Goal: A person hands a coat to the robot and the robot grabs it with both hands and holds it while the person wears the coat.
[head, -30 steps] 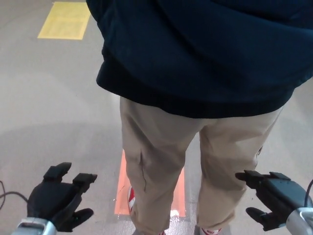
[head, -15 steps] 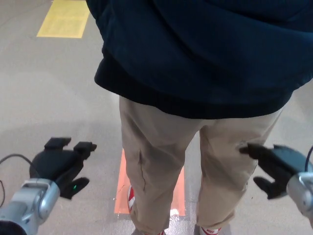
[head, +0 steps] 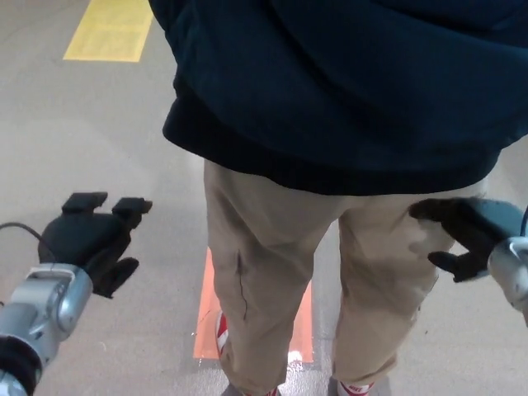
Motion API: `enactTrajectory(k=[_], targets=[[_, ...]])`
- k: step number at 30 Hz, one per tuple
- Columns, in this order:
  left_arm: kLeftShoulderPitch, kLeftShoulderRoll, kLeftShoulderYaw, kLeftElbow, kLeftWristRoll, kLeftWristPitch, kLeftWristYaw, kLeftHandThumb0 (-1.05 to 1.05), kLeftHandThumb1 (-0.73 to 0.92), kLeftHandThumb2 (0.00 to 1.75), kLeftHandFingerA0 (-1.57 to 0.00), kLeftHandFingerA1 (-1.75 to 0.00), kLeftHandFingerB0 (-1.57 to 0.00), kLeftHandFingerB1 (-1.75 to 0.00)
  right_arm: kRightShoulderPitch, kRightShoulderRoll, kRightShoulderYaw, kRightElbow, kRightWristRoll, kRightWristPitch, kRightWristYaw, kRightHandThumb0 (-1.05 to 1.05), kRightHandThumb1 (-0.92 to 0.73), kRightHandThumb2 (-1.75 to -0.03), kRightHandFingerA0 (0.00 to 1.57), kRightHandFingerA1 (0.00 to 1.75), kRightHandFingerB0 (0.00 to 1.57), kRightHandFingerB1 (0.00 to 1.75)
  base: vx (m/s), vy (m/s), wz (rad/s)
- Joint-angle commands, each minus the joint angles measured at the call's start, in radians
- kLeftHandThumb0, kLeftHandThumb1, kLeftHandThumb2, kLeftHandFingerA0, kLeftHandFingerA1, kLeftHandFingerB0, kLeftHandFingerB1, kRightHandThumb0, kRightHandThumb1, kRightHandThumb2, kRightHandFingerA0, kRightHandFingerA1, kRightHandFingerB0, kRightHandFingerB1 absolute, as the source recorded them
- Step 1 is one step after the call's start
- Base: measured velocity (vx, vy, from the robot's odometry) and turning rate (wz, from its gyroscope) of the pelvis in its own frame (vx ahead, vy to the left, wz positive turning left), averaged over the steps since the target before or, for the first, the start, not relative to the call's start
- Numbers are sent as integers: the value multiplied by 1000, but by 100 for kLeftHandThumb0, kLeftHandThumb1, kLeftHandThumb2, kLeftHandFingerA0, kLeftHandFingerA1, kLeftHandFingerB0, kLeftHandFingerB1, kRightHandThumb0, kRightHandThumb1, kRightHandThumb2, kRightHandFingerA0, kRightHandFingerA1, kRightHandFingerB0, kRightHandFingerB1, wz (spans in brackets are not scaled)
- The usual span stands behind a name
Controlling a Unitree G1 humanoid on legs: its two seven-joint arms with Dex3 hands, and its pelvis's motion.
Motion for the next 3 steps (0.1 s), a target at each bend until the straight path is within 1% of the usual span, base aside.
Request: enactTrajectory(k=[1, 3], targets=[[-39, 22, -10, 55, -32, -23, -14, -79, 79, 112, -4, -38, -11, -42, -52, 0, -1, 53, 30, -28, -18, -41, -74, -63, 28, 30, 35, 33, 0, 0, 0], [-43, 20, -13, 65, -32, -26, -4, -77, 78, 112, -4, -36, -8, -41, -59, 1, 2, 66, 30, -37, -20, -41, -74, -63, 28, 30, 33, 32, 0, 0, 0]])
